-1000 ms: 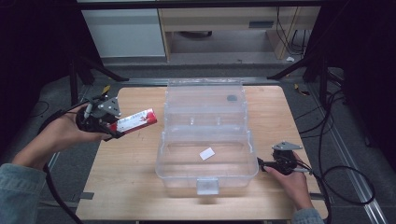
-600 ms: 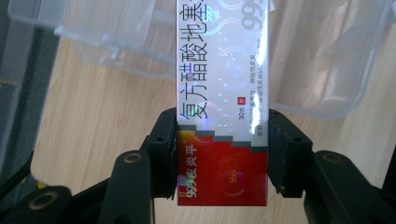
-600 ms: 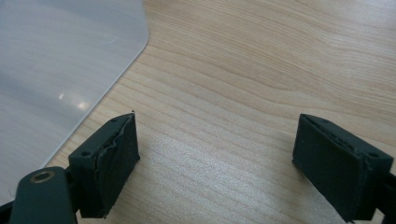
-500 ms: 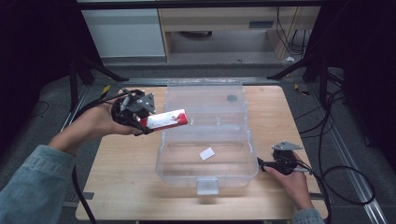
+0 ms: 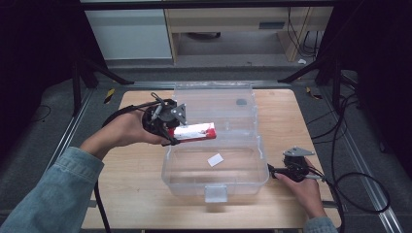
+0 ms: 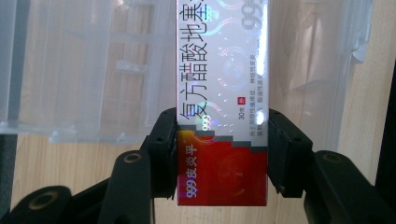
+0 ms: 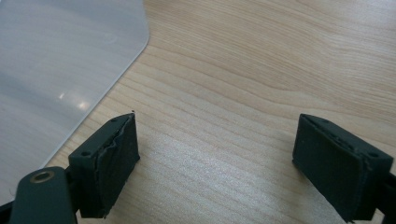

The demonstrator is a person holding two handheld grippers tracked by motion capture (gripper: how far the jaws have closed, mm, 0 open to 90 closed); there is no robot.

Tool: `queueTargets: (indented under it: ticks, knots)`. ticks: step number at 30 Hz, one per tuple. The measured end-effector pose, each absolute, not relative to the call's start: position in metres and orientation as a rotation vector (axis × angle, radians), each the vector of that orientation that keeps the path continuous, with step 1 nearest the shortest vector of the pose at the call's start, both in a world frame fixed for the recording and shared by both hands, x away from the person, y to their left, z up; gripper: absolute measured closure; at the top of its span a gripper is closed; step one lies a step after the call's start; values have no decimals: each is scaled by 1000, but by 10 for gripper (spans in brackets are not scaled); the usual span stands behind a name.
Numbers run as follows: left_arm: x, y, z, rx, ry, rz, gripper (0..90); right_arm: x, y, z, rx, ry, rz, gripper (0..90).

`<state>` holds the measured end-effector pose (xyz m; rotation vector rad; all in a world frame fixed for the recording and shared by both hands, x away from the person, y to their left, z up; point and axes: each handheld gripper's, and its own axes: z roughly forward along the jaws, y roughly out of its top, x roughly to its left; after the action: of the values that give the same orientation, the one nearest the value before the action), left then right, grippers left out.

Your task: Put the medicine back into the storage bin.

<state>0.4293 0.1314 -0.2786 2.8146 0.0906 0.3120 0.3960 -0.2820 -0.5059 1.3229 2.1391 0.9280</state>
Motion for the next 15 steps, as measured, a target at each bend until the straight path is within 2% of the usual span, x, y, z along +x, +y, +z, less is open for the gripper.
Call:
queueTargets:
  ticks: [15]
  knots:
    - [427,82,-292,2825,11,254,509,396,-282,-506,1322,2141,930,145]
